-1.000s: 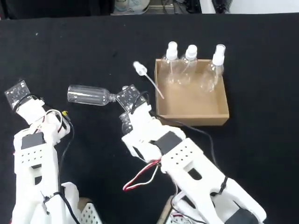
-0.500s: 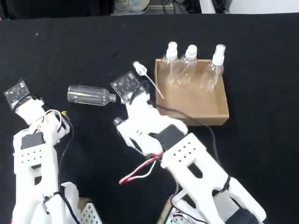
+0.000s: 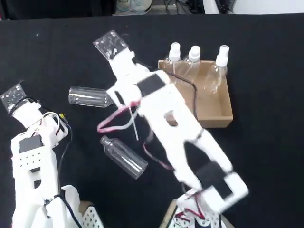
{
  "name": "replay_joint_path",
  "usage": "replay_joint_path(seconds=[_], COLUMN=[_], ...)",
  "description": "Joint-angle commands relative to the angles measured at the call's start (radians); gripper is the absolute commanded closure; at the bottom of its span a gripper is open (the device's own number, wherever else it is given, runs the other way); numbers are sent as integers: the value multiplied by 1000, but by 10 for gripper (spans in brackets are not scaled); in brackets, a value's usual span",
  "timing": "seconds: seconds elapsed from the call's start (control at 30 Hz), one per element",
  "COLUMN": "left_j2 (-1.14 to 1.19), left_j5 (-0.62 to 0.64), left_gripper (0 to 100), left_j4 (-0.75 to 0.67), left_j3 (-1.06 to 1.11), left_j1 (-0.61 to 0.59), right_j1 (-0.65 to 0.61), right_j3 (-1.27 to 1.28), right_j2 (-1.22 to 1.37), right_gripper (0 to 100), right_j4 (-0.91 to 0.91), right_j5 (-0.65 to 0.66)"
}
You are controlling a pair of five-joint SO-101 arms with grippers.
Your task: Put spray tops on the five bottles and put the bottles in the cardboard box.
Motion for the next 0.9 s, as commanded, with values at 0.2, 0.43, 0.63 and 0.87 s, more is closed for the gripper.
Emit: replay_joint_path(seconds=[0.2, 0.43, 0.63, 0.87], left_j2=[-20, -20, -20, -20], left_j5=[8, 8, 8, 8], left_gripper=[812, 812, 812, 812], left_j4=[-9, -9, -9, -9], left_j3=[-38, -38, -38, -36], left_j1=[-7, -2, -4, -2], right_j1=[114, 150, 155, 169], right_j3=[-127, -127, -128, -127], right_j2=[179, 272, 328, 343], right_gripper=[761, 761, 761, 761], right_j4=[-109, -190, -222, -215], right_j5=[178, 287, 307, 321])
